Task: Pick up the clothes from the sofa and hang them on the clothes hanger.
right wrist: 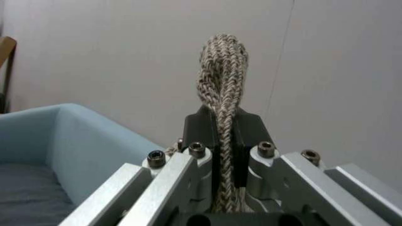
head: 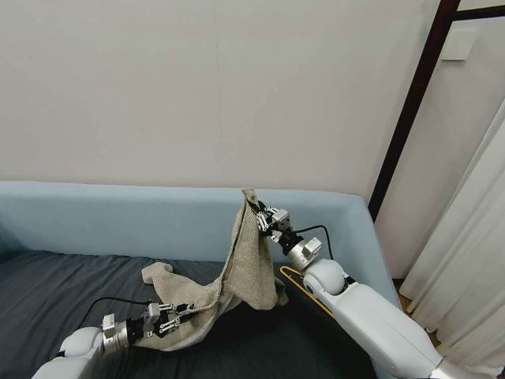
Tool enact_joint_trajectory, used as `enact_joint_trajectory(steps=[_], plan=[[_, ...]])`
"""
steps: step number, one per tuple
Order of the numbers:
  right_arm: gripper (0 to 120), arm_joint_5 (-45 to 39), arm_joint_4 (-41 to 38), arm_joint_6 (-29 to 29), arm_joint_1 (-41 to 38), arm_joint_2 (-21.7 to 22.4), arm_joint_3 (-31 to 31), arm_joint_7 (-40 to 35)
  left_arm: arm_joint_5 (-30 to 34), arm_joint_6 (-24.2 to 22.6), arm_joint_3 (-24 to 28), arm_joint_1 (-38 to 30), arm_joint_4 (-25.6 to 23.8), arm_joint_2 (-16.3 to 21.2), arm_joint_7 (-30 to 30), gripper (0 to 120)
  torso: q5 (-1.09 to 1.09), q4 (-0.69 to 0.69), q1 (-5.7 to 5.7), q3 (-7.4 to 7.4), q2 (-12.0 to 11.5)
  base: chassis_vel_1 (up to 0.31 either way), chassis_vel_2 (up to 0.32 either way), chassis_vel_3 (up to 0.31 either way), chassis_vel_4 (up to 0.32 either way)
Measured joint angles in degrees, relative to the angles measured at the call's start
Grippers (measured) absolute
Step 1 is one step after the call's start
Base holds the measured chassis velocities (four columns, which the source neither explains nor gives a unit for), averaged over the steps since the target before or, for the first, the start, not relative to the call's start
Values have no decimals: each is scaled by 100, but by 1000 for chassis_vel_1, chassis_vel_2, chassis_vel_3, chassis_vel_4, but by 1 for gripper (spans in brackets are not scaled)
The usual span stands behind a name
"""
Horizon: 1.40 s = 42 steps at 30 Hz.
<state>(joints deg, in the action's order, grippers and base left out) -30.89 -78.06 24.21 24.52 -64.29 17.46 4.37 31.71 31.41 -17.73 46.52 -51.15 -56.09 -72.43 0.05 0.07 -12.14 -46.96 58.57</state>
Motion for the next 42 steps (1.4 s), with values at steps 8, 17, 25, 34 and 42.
enact_joint_trajectory(steps=[8, 17, 25, 34, 42], plan=[[3, -111, -358, -24, -28, 151, -146, -149, 1465, -1, -175, 451, -1236, 380, 686, 3, 0, 0, 0, 0, 1, 0, 0, 0, 0], [3, -425, -739, -95, -298, 308, -416, -159, 2422, -169, -347, 566, -3129, 926, 3770, 3, 0, 0, 0, 0, 1, 0, 0, 0, 0], [3, -648, -1114, -182, -737, 445, -572, -13, 2494, -921, -388, 62, -4905, 1643, 6845, 3, -2, 1, 0, 0, 1, 0, 0, 0, 0], [3, -277, -1153, -32, -236, 623, -297, 175, 1263, -1457, -595, 863, -4965, 1184, 8075, 3, 5, -3, 0, 0, 1, 0, 0, 0, 0], [3, 367, -623, 180, 640, 414, -105, 223, 150, -1923, -276, 1051, -4199, 168, 9341, 3, 0, 3, 0, -1, 0, 0, 0, 0, 0]])
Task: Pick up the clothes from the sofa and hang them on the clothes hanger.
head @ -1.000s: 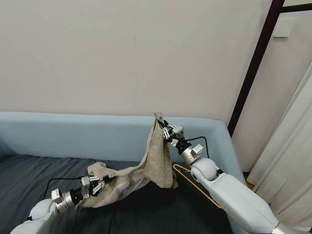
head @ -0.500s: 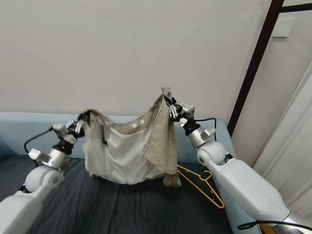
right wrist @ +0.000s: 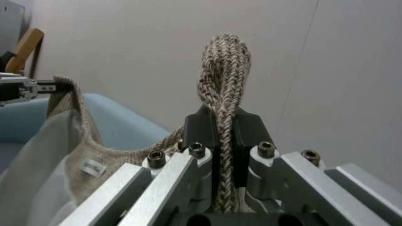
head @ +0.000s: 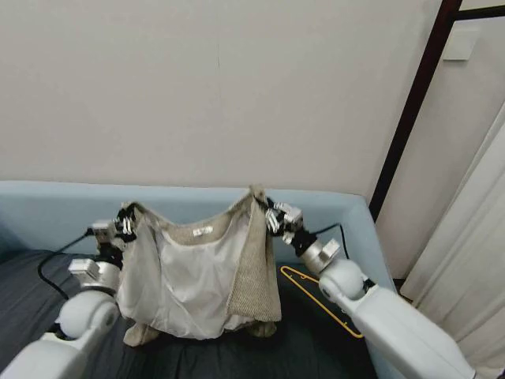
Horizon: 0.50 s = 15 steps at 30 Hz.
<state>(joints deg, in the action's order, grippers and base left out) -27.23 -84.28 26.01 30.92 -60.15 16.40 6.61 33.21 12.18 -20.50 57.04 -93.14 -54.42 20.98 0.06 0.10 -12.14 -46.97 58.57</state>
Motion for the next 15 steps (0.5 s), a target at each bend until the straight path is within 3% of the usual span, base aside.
enact_joint_trajectory(steps=[5, 10, 13, 15], plan=[[3, 21, -66, -10, -80, -119, 48, -31, -77, -260, 57, -226, -160, -12, 305, 3, -2, -3, 0, 0, 0, 0, 0, 0, 0], [3, -100, -254, -46, -322, -187, -141, -58, -233, -158, -48, -321, -515, 19, 313, 3, -3, -3, -1, 1, 0, 0, 0, 0, 0], [3, -272, -395, -69, -427, -183, -305, -107, -1087, 112, -144, -126, -564, -211, 272, 3, -2, -4, 0, 3, 1, 0, 0, 0, 0], [3, -269, -387, -54, -382, -162, -299, -107, -1258, 140, -123, -51, -486, -285, 274, 3, -1, -4, 0, 3, 1, 0, 0, 0, 0]])
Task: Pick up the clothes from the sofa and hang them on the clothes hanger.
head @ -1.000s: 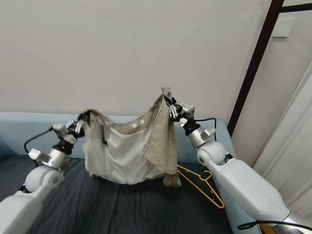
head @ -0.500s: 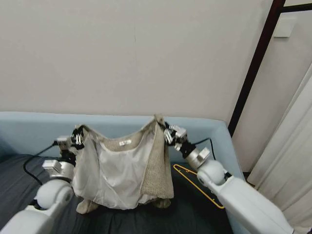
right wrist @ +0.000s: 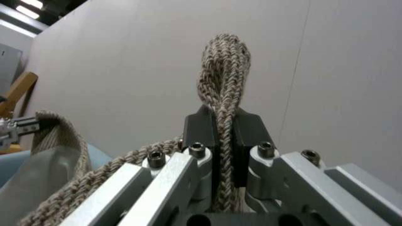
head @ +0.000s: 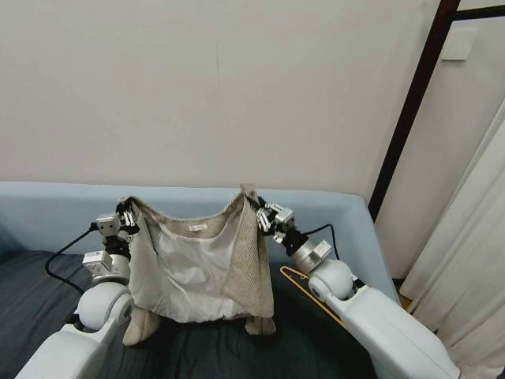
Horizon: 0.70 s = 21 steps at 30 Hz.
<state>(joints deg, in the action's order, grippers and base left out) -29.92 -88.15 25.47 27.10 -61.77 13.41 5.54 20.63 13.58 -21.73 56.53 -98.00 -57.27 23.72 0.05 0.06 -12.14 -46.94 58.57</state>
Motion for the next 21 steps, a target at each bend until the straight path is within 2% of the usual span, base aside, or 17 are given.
enact_joint_trajectory(steps=[4, 6, 10, 16, 17, 20, 21], plan=[[3, 264, 236, 69, 483, 96, 300, -175, -635, 0, 184, 389, 514, -501, 88, 3, 1, 2, 0, -2, 0, 0, 0, 0, 0], [3, 363, 296, 64, 596, 100, 376, -247, -754, -52, 218, 448, 611, -619, 154, 3, 1, 2, 0, -2, 0, 0, 0, 0, 0], [3, 893, 541, -185, 966, 108, 583, -571, -953, -555, 389, 606, 826, -968, 583, 3, -1, 2, 1, -2, 0, 0, 0, 0, 0], [3, 1103, 567, -664, 1161, 190, 703, -1185, -874, -692, 410, 651, 779, -952, 661, 3, 1, 1, 0, -2, 0, 0, 0, 0, 0], [5, 1168, 541, -847, 1234, 228, 714, -1411, -768, -697, 391, 651, 696, -842, 656, 3, -2, 2, 0, -2, 0, 0, 0, 0, 0], [16, 1118, 412, -1018, 1372, 339, 664, -1400, -633, -697, 362, 626, 587, -569, 603, 3, -1, 1, 0, -1, 0, 0, 0, 0, 0], [16, 1118, 412, -1018, 1372, 339, 664, -1400, -633, -697, 362, 626, 587, -569, 603, 3, -1, 1, 0, -1, 0, 0, 0, 0, 0]])
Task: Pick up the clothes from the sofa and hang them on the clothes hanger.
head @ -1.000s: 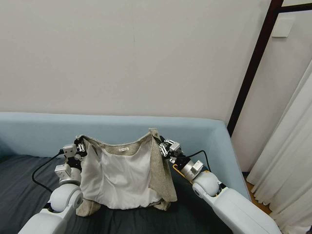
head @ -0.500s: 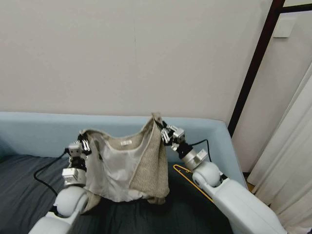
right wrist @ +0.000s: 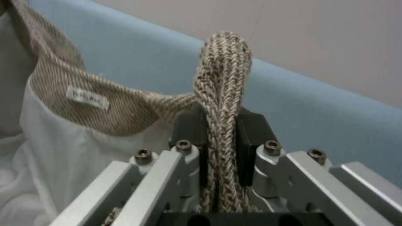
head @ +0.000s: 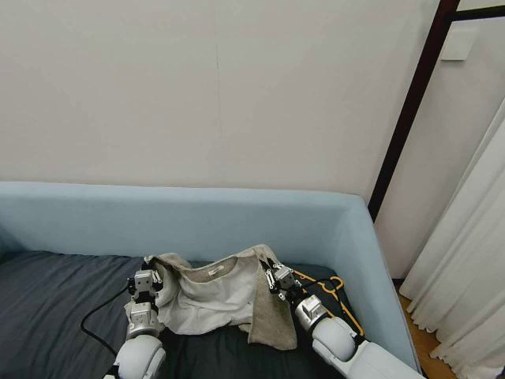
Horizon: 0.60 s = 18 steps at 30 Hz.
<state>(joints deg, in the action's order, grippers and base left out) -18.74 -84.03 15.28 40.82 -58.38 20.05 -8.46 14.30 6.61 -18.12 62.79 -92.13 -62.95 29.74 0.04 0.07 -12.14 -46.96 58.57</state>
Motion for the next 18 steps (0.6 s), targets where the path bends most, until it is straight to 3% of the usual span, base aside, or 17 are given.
enact_joint_trajectory(steps=[3, 5, 7, 10, 15, 18], plan=[[31, -409, -324, -371, 180, 233, -87, 151, 66, 0, -72, -28, -107, 357, -65, 3, 0, 0, 0, 0, 0, 0, 0, 0, 0], [33, -443, -354, -425, 200, 258, -102, 154, 77, 0, -77, -27, -119, 387, -66, 3, 0, 0, 0, 0, 0, 0, 0, 0, 0], [46, -478, -524, -880, 361, 436, -303, 175, 143, 0, -82, 4, -229, 515, -80, 3, 0, 0, 0, 0, 0, 0, 0, 0, 0], [53, -485, -608, -1232, 442, 576, -436, 162, 157, 0, -83, 54, -310, 529, -90, 3, 0, 1, 0, 0, 0, 0, 0, 0, 0], [77, -519, -497, -2315, 489, 828, -718, -211, 160, 4, -113, 270, -502, 494, -113, 3, 0, 1, 0, 0, 0, 0, 0, 0, 0], [83, -620, -333, -2613, 440, 824, -781, -371, 155, 5, -122, 328, -547, 477, -119, 3, 0, 1, 0, 0, 0, 0, 0, 0, 0]])
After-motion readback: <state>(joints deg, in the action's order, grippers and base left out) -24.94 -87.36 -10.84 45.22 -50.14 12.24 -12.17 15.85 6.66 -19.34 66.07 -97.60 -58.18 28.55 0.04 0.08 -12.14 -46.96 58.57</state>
